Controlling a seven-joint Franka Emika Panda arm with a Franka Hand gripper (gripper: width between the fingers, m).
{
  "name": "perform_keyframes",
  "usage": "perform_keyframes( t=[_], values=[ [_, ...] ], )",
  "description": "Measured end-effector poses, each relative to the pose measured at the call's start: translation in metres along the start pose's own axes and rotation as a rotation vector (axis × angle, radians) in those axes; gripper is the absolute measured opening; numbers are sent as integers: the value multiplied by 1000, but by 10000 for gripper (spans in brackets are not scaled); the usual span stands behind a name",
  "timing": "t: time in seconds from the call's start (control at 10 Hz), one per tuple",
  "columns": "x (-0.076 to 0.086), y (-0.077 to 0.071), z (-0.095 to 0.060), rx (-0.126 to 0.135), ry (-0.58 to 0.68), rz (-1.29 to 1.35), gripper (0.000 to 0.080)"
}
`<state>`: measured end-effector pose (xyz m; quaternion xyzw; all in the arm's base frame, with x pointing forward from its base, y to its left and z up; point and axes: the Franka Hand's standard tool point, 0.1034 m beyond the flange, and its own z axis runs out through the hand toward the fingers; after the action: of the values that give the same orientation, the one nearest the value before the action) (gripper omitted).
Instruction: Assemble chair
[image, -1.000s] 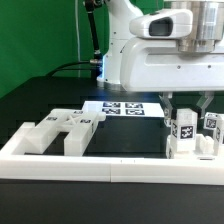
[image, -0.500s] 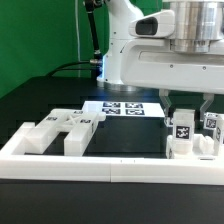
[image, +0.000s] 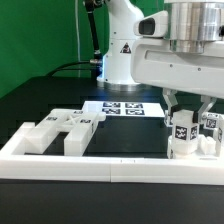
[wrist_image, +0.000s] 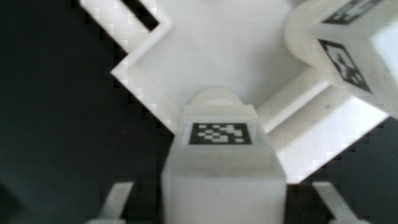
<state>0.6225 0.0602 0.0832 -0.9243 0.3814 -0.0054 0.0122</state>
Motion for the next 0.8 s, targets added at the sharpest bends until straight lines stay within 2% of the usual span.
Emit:
perform_keyframes(
  t=[0.3,0.5,0.6,0.7,0.8],
  values=[
    [-1,-1,0,0,0,168,291],
    [-1,-1,0,0,0,146,291],
    [-1,0,0,-1,-1,118,394],
    [-1,0,1,-4,-3,85,531],
    [-1,0,1,-5,-2,-3,612]
  ],
)
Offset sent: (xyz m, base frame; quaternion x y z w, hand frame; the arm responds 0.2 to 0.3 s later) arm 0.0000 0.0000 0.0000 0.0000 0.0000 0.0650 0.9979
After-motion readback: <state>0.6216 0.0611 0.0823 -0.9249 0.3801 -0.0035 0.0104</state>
